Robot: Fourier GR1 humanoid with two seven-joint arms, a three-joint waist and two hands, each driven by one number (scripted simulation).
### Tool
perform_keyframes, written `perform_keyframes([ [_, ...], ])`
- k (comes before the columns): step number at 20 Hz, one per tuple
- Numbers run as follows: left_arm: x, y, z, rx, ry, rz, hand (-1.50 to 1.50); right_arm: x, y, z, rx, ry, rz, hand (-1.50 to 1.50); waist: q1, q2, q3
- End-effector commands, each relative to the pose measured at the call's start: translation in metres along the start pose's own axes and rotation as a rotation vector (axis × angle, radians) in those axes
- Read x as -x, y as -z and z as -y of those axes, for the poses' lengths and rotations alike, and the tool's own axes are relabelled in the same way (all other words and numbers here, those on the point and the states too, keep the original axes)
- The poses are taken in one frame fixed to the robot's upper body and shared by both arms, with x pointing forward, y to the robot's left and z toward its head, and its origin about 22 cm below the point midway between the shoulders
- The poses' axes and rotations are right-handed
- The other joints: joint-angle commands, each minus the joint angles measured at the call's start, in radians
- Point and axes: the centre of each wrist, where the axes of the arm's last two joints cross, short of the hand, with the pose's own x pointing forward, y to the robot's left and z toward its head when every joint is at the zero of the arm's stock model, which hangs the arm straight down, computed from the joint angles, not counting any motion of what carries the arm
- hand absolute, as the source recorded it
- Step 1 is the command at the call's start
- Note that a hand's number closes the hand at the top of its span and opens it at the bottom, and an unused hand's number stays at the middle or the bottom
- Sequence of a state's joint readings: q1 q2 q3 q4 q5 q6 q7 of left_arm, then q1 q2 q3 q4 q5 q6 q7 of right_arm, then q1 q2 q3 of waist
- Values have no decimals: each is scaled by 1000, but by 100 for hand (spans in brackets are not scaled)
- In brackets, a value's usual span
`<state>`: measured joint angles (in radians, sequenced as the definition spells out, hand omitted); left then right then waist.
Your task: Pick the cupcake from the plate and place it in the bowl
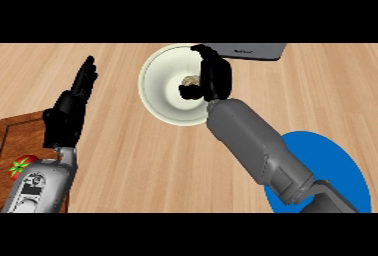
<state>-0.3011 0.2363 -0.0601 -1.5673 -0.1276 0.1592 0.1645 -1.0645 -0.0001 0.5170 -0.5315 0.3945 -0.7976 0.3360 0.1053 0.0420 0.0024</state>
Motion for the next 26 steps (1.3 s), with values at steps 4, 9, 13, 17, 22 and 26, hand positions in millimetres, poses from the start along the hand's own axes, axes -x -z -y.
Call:
perform_keyframes([
  [4,-5,6,-7,-19,-1,-9,0,14,8,8,3,200,72,-150,-14,-4,1],
  [9,2,-1,-5,-17,11,-11,0,22,18,13,23,308,56,-150,-22,-13,0],
  [13,10,-8,-21,-39,9,-48,0,48,18,18,-5,426,47,-150,-59,-25,-1],
  [17,2,-2,-17,-63,4,-50,0,75,21,28,-30,507,47,-150,-84,-33,-1],
  [22,27,-10,-33,-90,27,-76,0,103,-7,29,-117,617,103,-150,-116,-45,-3],
  [26,4,-13,-18,-91,16,-82,0,131,-32,33,-174,611,140,-150,-114,-46,-2],
])
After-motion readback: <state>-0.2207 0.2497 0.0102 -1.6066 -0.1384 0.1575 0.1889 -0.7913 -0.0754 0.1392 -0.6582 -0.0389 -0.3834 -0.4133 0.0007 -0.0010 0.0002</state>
